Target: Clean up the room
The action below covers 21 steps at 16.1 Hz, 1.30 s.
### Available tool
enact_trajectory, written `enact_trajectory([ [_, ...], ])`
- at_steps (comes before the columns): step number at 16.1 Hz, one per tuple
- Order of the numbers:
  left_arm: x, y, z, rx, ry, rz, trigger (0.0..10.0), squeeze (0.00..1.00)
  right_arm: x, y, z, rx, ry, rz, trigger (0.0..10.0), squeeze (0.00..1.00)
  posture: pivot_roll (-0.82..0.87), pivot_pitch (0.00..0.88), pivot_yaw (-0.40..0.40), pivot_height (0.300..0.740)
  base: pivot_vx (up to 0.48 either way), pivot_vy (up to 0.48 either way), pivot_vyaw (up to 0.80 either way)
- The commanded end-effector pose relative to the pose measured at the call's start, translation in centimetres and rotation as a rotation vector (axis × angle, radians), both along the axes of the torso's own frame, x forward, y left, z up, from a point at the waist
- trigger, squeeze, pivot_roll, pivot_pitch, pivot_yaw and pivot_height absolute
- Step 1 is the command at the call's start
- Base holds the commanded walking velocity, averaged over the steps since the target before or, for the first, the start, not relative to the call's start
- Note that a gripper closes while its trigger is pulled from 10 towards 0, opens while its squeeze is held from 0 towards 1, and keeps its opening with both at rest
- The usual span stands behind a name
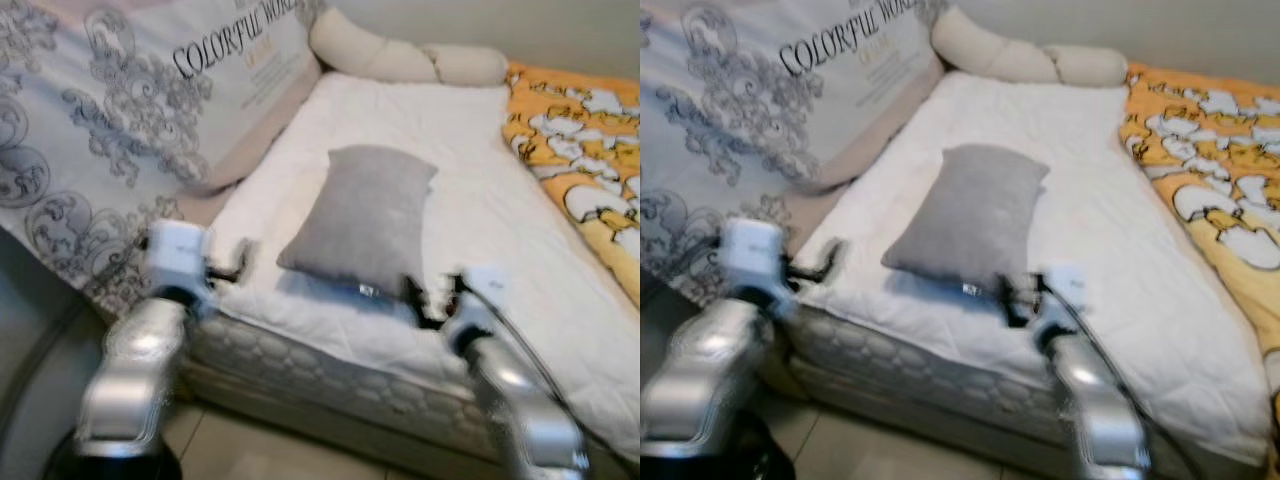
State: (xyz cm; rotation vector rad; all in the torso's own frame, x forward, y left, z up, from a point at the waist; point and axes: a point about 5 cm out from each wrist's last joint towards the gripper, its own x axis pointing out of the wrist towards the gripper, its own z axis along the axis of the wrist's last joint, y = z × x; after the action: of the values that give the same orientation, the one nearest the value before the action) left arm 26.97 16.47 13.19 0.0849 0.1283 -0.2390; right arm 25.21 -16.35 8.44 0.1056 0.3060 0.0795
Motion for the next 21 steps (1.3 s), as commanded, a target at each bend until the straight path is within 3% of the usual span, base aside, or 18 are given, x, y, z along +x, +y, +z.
enact_trajectory([
  [1, 0.08, 0.73, 0.23, 0.012, -0.005, 0.018, 10.0, 0.00, 0.39, 0.99, 0.71, 0.012, -0.028, 0.035, 10.0, 0.00, 0.00, 0.000, -0.001, 0.740, 0.300, 0.000, 0.00],
  [11, -0.18, 0.70, 0.08, 0.007, 0.003, 0.018, 10.0, 0.00, 0.38, 1.27, 0.51, 0.015, -0.010, 0.055, 10.0, 0.00, 0.01, 0.000, -0.011, 0.740, 0.368, 0.000, 0.00],
  [15, -0.11, 0.66, 0.07, 0.011, 0.006, 0.010, 10.0, 0.00, 0.09, 1.28, 0.30, 0.025, 0.000, 0.051, 10.0, 0.00, 0.01, 0.000, -0.004, 0.740, 0.382, 0.000, -0.80],
  [21, -0.20, 0.11, 0.02, 0.030, 0.013, -0.052, 10.0, 0.00, 0.13, 1.44, 0.36, 0.033, -0.001, 0.051, 10.0, 0.00, 0.01, 0.000, 0.004, 0.740, 0.253, 0.000, 0.00],
])
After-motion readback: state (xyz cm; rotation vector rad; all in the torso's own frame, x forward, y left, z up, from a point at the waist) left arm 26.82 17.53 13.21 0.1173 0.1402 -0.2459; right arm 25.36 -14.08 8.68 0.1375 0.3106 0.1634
